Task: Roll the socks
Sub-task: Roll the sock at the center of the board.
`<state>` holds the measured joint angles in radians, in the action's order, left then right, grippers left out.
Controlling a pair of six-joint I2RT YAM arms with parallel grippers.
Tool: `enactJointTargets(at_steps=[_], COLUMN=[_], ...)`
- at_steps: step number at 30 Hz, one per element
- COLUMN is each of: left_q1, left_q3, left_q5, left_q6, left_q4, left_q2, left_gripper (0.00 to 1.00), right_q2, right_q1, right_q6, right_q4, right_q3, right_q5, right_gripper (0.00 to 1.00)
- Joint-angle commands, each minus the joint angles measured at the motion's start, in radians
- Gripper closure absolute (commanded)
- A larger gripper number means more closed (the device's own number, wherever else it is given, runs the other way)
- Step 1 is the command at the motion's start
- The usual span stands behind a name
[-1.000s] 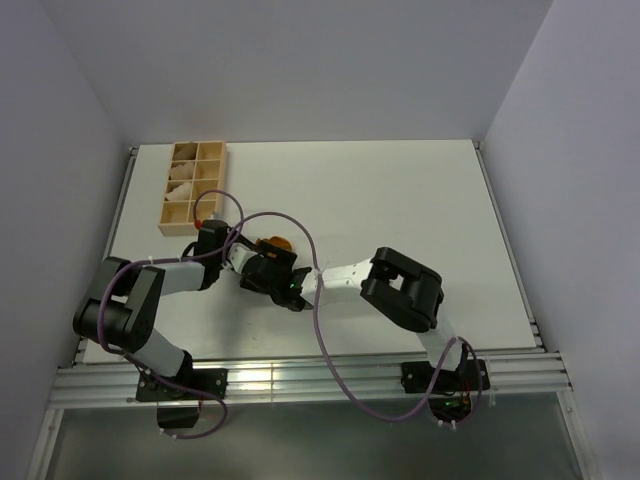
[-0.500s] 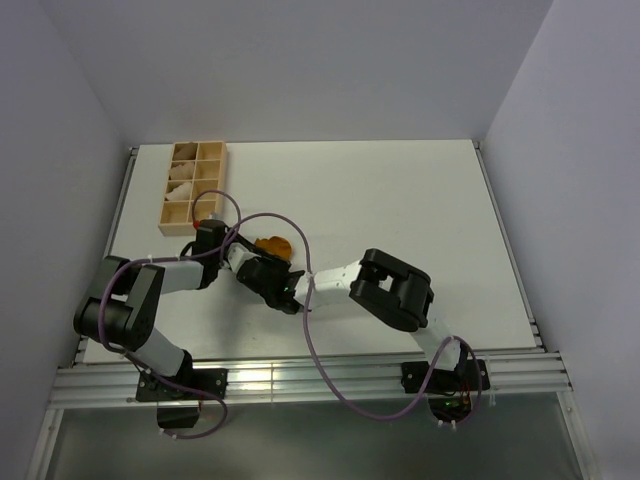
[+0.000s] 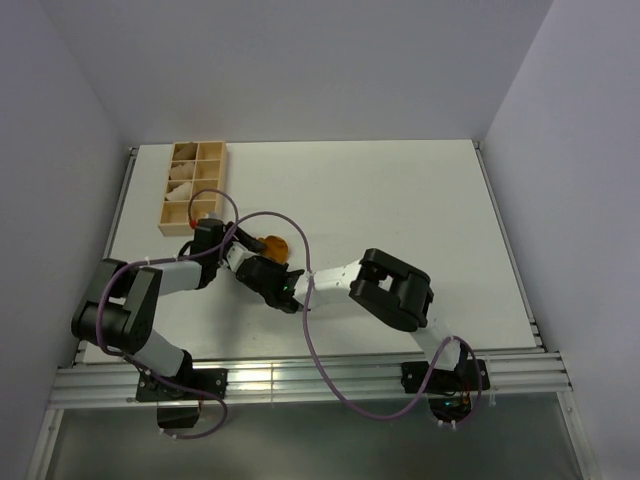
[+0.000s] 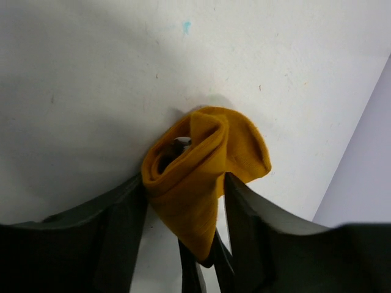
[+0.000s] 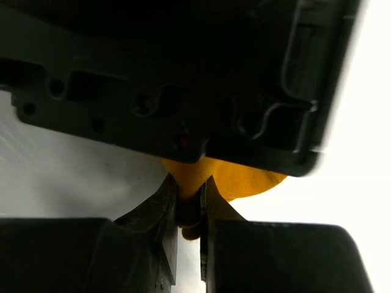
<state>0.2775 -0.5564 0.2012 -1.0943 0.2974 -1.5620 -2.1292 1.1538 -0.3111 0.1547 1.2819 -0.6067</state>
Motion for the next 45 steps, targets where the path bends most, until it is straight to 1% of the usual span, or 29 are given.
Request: enactJointTargets(at_steps=[1, 6, 9, 10, 11, 15, 19, 21, 26, 31, 34, 35, 41, 42, 44, 45], left_q1=[0.02, -0.004, -0.017, -0.024, -0.027, -0.052, -0.067, -0.067, -0.08, -0.1, -0.107, -0.109, -0.12, -0.12, -0.12, -0.12], left_q3=[0.021, 0.046, 0.062, 0.07, 0.073, 0.099, 0.118, 0.124, 0.154, 0.194, 0.208, 0.214, 0.263, 0.279, 0.292, 0.296], left_q5=[-0.043, -0.069, -0.098, -0.105, -0.118, -0.126, -0.117, -0.127, -0.154, -0.187, -0.197, -0.23, -0.286, -0.286, -0.264, -0.246], left_q6=[0.01, -0.01, -0.019, -0.021, -0.015, -0.015, -0.024, -0.026, -0.03, -0.042, -0.052, -0.053, -0.053, -0.041, -0.018, -0.01], left_q4=[-0.104, -0.116, -0.121, -0.122, -0.126, -0.126, -0.101, -0.095, -0.101, -0.109, -0.132, -0.13, -0.121, -0.115, -0.075, -0.075], left_q2=[0.049, 0.091, 0.121, 0.134, 0.138, 0.16, 0.187, 0.213, 0.253, 0.281, 0.304, 0.316, 0.463, 0.505, 0.533, 0.546], left_gripper=[0.36, 0.32, 0.28, 0.25, 0.24, 0.2, 0.16, 0.15, 0.14, 0.12, 0.11, 0.11, 0.1, 0.1, 0.11, 0.12], right_q2=[-0.055, -0.052, -0.054, -0.058, -0.06, -0.074, -0.112, -0.117, -0.117, -0.117, -0.124, -0.126, -0.162, -0.173, -0.184, -0.193], right_q1=[-0.034, -0.055, -0.077, -0.088, -0.094, -0.12, -0.129, -0.131, -0.152, -0.178, -0.187, -0.19, -0.218, -0.223, -0.244, -0.252], right_q6=[0.017, 0.044, 0.069, 0.075, 0.084, 0.104, 0.104, 0.107, 0.13, 0.136, 0.139, 0.141, 0.15, 0.155, 0.164, 0.17], right_q4=[-0.112, -0.185, -0.24, -0.257, -0.285, -0.348, -0.397, -0.411, -0.437, -0.463, -0.495, -0.501, -0.589, -0.601, -0.635, -0.645], right_q3=[0.031, 0.057, 0.082, 0.098, 0.105, 0.142, 0.183, 0.188, 0.2, 0.215, 0.231, 0.237, 0.292, 0.312, 0.33, 0.348], right_q5=[0.125, 0.22, 0.292, 0.309, 0.336, 0.396, 0.406, 0.427, 0.557, 0.607, 0.671, 0.694, 0.827, 0.876, 0.936, 0.999], right_gripper=[1.0, 1.0, 1.0, 1.0, 1.0, 1.0, 1.0, 1.0, 1.0, 1.0, 1.0, 1.0, 1.0, 1.0, 1.0, 1.0])
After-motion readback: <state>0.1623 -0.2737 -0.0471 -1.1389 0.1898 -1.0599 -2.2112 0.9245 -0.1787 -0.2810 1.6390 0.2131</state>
